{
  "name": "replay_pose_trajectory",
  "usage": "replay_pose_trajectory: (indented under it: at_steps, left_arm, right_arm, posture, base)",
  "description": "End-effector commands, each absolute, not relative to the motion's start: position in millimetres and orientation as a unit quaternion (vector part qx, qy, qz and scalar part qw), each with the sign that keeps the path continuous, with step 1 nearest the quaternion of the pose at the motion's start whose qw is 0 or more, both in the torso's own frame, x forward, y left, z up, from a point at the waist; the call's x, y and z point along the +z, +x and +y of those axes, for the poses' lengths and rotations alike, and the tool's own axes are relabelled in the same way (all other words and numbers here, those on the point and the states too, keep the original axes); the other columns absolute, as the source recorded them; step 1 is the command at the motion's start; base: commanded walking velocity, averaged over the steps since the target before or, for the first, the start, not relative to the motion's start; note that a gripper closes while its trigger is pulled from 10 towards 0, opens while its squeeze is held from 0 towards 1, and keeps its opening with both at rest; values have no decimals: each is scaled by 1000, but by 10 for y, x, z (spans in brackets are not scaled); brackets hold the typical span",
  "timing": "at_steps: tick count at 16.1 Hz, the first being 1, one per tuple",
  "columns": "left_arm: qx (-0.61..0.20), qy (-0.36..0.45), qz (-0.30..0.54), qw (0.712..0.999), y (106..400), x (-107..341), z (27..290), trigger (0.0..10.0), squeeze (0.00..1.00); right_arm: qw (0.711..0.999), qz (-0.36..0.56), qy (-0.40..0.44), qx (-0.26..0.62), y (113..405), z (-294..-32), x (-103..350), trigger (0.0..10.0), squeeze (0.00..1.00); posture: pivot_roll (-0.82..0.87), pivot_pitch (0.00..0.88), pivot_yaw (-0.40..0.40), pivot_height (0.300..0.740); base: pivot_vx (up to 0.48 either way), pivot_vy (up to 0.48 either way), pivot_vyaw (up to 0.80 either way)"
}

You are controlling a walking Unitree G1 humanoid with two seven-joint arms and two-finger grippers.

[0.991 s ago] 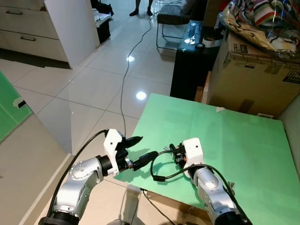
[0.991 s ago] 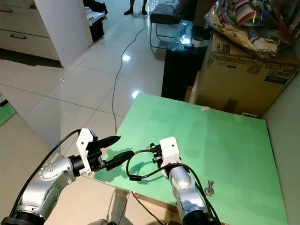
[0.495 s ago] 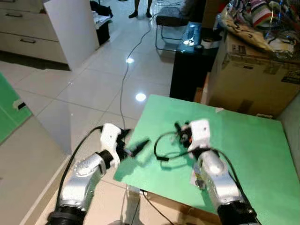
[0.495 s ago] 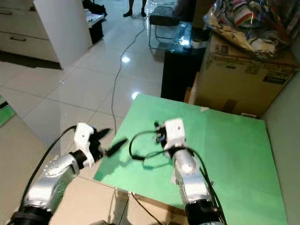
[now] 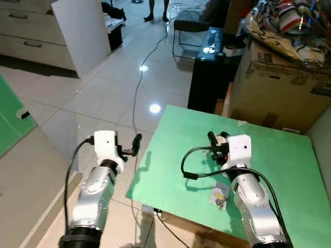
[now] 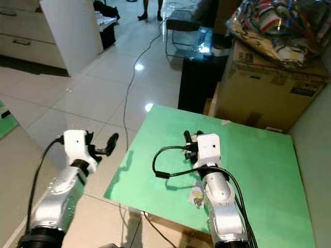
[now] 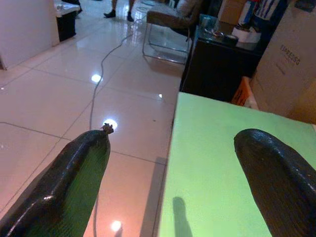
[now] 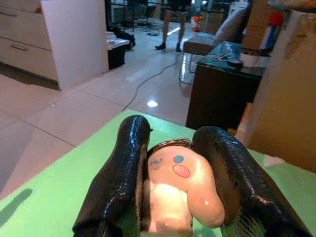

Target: Hang keys on a hook

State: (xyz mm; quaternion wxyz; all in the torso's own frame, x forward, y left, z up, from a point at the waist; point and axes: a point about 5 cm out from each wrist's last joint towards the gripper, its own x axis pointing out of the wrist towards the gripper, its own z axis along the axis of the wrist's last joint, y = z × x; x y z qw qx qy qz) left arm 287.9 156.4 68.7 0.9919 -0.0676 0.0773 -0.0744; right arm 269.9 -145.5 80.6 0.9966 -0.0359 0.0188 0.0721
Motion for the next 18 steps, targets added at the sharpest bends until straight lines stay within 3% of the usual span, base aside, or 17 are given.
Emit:
replay_pose_trajectory:
  at_steps: [1,9,14,18]
  left_arm:
    - [-70,-65,77,992,2900,692,1561,10000,0]
    - [-92,-32,42,994,2921,781,1492,10000,0]
    - [-85,16,64,994,2883,685,1555,10000,0]
    - [-49,8,71,996,2869,669,1646,10000,0]
  right_arm:
    - [998,9,-29,54,2727,-1520,844,0,0]
    - [998,11,-30,53,2771,-1535,844,0,0]
    - [996,43,-8,73,2864,-1570,732,0,0]
    - [994,45,-7,95,2935,-1502,739,0,0]
  posture:
    - [-85,0,24,740]
    - [-93,0,31,740]
    - [-63,0,15,740]
    - [-44,0,5,740]
  base:
    - [0,0,0]
    - [0,465,485]
    - [0,0,481]
    - [0,0,461]
